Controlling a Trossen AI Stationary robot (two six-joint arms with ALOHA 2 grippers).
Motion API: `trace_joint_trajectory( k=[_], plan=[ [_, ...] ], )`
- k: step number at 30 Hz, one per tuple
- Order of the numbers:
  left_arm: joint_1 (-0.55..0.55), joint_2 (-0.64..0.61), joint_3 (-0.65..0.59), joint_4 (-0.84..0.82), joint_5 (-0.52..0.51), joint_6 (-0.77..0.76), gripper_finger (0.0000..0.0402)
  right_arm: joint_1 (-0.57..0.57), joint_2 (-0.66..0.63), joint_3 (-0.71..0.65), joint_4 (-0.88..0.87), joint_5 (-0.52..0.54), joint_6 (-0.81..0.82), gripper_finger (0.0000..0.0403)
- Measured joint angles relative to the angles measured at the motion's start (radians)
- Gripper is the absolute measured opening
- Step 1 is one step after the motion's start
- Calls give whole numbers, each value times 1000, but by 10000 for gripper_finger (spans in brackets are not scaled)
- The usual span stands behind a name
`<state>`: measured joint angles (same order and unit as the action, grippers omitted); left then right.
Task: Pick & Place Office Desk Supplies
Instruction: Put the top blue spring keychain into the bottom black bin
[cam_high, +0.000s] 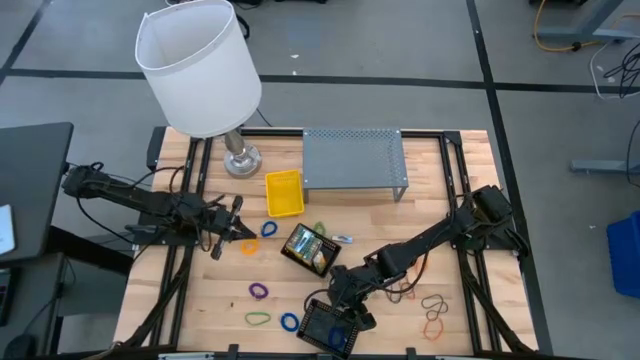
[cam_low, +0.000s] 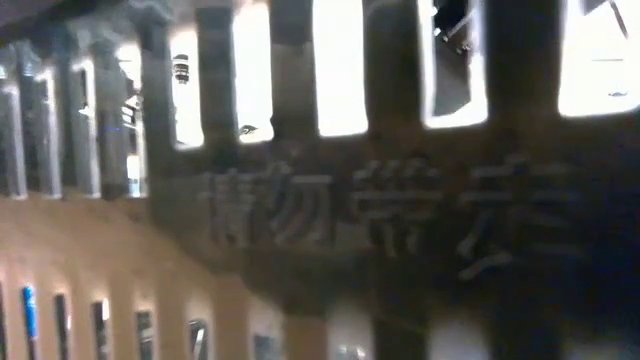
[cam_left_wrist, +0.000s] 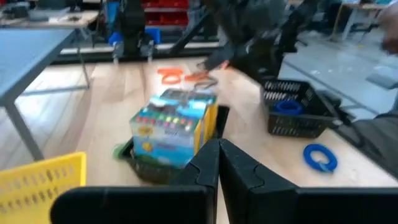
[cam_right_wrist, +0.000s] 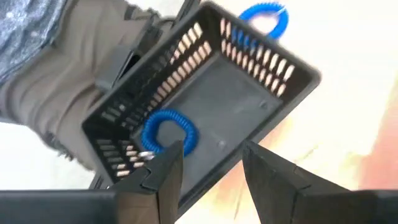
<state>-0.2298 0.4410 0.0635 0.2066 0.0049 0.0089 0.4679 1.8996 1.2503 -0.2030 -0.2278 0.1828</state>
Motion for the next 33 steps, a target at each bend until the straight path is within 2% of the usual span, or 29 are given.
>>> trace_joint_trajectory(
  k=[4,7,15,19,25,29,33],
  plan=[
    [0,59,0,0,-104,-72,22,1,-46,0,-26,60,-32,169],
    [0,103,0,0,-162,-132,43,0,-82,0,-65,105,-59,169],
    [0,196,0,-1,-214,-208,132,0,-156,0,-217,231,-78,169],
    [0,241,24,-47,-215,-207,164,1,-165,0,-292,277,-78,169],
    [0,337,136,-218,-237,-237,171,2,-166,0,-357,305,-76,169],
    [0,425,215,-354,-215,-253,170,1,-166,0,-380,305,-75,169],
    [0,524,263,-386,-233,-244,170,2,-166,0,-393,305,-76,169]
  ],
)
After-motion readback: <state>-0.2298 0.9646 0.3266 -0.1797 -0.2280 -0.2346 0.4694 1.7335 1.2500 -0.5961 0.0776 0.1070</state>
